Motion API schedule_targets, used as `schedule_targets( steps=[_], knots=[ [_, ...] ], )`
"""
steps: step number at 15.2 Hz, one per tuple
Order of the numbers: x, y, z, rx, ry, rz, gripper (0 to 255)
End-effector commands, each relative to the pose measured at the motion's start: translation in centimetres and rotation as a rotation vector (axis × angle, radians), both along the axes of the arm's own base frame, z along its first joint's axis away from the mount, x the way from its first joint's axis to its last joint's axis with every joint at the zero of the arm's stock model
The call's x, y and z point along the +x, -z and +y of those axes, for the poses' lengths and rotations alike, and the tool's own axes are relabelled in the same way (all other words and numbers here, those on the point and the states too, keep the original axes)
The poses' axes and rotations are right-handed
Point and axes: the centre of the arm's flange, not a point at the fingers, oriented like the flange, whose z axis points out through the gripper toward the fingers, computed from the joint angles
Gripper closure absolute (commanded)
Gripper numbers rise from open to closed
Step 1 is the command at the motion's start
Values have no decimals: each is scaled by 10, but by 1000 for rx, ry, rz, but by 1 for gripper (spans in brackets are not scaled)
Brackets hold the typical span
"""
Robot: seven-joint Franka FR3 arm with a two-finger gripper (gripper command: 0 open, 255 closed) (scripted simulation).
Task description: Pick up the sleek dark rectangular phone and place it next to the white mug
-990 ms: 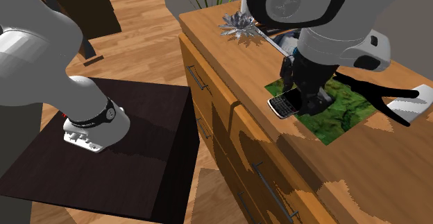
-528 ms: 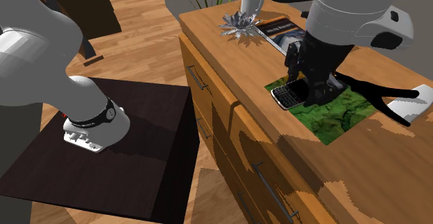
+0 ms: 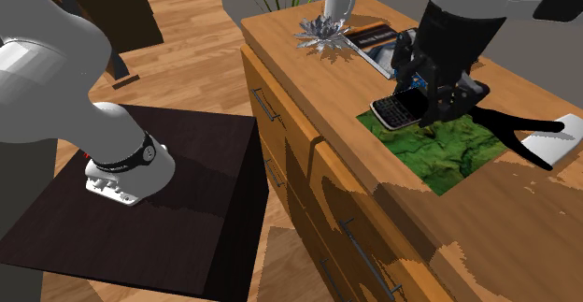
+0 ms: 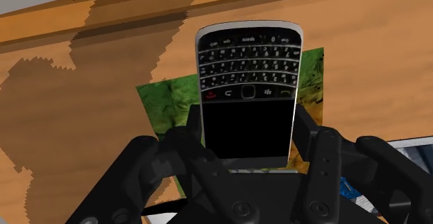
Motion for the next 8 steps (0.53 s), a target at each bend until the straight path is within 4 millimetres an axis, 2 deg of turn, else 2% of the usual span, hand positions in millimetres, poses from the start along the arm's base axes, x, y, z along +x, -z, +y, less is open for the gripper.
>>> schedule_targets(
  steps=[1,8],
  knots=[
    [1,-10,0,0,0,0,255],
    [1,-43,0,0,0,0,255]
  ],
)
